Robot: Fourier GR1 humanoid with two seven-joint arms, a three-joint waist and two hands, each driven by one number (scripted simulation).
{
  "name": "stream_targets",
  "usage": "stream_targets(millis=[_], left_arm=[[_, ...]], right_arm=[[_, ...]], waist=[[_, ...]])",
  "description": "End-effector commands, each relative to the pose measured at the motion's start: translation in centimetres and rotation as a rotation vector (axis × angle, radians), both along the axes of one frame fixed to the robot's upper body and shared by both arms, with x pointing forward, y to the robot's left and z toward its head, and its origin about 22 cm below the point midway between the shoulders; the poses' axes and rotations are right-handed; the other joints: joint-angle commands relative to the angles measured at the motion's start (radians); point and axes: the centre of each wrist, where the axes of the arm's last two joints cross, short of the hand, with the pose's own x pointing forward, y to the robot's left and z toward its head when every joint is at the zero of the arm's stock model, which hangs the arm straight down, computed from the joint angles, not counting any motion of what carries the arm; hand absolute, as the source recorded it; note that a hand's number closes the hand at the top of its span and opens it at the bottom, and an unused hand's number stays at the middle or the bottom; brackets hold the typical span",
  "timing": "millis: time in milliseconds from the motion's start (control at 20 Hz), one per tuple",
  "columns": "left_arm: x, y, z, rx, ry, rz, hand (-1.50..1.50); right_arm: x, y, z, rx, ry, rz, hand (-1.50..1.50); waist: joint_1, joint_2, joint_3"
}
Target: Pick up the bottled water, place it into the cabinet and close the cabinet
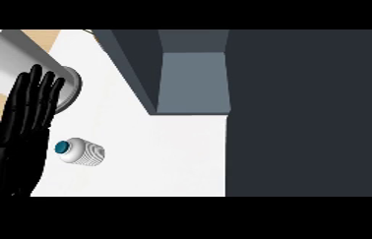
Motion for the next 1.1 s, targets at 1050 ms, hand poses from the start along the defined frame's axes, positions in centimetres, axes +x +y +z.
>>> stream_targets(millis=[1050], left_arm=[[-10.4, 0.8, 5.3, -0.407, 0.112, 0.750, -1.50]], right_arm=[[-8.9, 2.7, 3.5, 0.028, 0.059, 0.287, -1.50]], waist=[[0.000, -0.011, -0.010]])
